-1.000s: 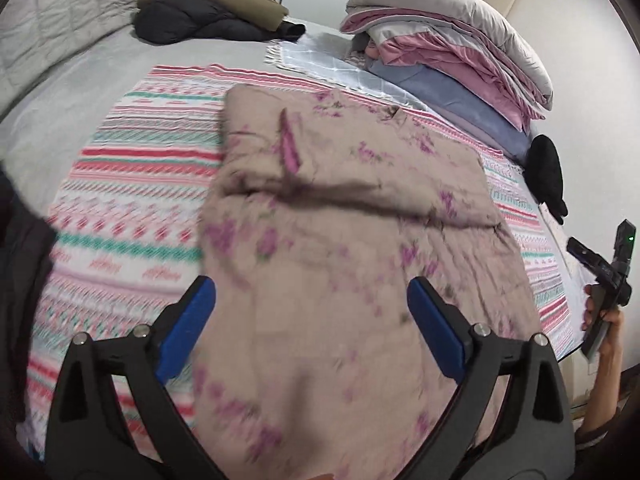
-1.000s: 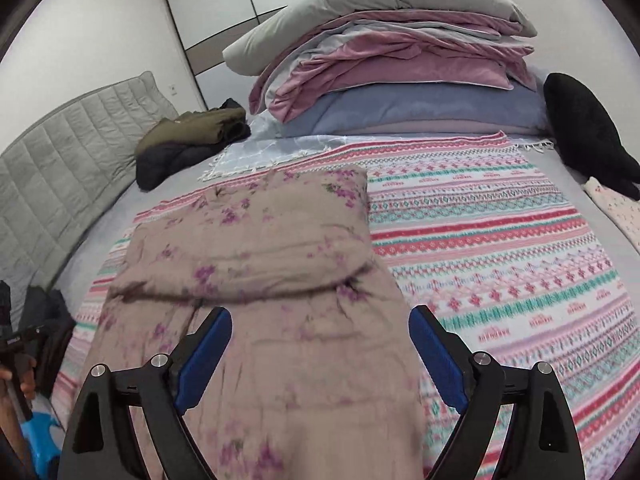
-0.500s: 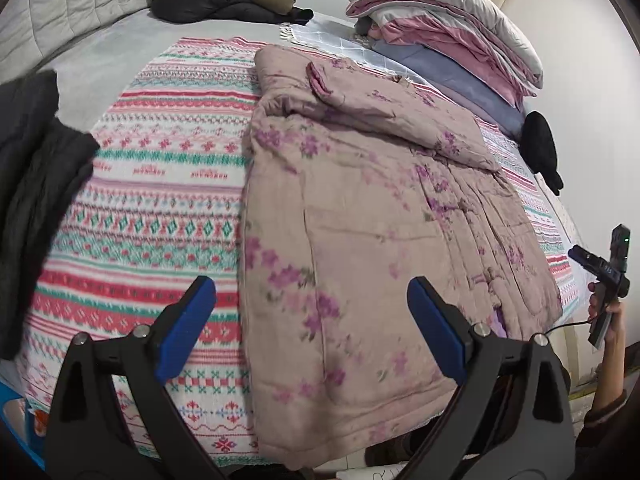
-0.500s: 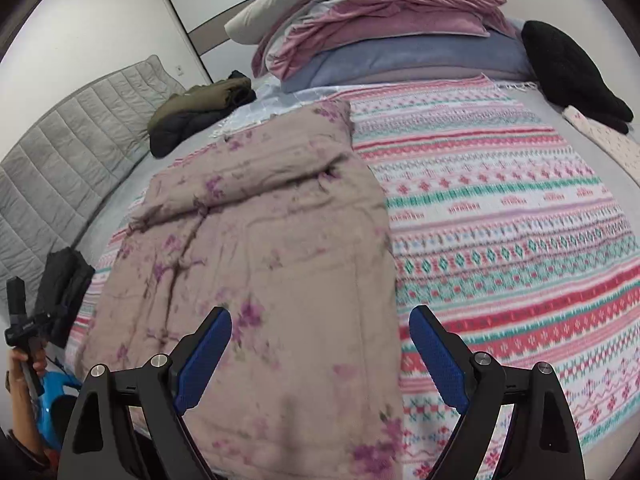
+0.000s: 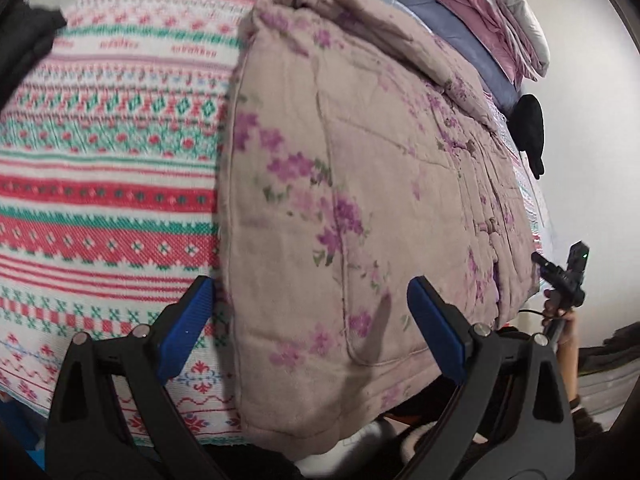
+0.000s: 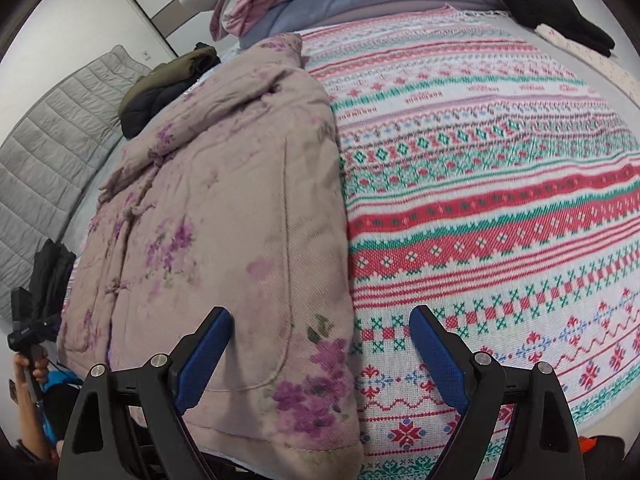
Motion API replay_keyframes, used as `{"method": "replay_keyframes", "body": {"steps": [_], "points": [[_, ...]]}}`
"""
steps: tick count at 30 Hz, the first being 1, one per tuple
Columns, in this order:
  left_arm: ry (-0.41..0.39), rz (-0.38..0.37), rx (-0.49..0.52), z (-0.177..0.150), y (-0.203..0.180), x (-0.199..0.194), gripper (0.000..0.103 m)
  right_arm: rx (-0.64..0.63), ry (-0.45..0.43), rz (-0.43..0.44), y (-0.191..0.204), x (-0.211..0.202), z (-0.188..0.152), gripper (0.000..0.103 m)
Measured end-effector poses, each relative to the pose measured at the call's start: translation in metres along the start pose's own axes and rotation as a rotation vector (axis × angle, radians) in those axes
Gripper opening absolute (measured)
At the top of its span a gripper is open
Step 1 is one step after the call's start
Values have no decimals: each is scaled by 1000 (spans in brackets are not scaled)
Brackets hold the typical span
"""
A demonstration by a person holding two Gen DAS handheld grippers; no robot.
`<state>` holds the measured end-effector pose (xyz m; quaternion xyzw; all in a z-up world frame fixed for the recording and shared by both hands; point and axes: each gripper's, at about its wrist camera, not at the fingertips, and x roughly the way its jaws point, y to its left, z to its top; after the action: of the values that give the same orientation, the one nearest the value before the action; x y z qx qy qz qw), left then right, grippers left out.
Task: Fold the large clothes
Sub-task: 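Lower both tools to the jacket's folded end and grasp it, then lift the jacket end with both tools and fold it over the body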
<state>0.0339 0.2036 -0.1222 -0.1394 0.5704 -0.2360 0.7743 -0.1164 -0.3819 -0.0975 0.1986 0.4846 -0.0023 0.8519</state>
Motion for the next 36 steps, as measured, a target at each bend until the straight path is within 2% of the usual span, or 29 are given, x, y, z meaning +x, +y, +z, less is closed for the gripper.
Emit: {"method": "replay_keyframes", "body": {"steps": [9, 12, 14, 15, 18, 23, 24, 26, 30, 32, 36], "points": [[44, -39, 10, -1, 0, 7, 96, 9, 10, 50, 4, 9, 4, 92], [60, -75, 23, -1, -3, 11, 96, 3, 17, 85, 11, 15, 5, 93], [66, -140, 14, -3, -4, 12, 87, 1, 19, 110, 16, 18, 5, 93], [70, -162, 12, -3, -5, 14, 86, 3, 22, 131, 19, 19, 5, 93], [70, -176, 19, -5, -9, 15, 84, 9, 30, 177, 26, 24, 5, 93], [74, -158, 6, -4, -6, 16, 57, 42, 38, 227, 32, 26, 6, 91], [72, -151, 6, -4, -7, 17, 56, 50, 39, 239, 32, 25, 5, 89], [71, -140, 9, -4, -8, 20, 55, 56, 44, 244, 32, 25, 6, 78], [73, -83, 40, -5, -14, 22, 54, 69, 61, 198, 26, 27, 5, 54], [70, -31, 70, -5, -21, 23, 47, 99, 62, 201, 18, 26, 3, 36], [24, 61, 88, -8, -34, 18, 32, 108, 33, 234, 18, 19, 1, 26]]}}
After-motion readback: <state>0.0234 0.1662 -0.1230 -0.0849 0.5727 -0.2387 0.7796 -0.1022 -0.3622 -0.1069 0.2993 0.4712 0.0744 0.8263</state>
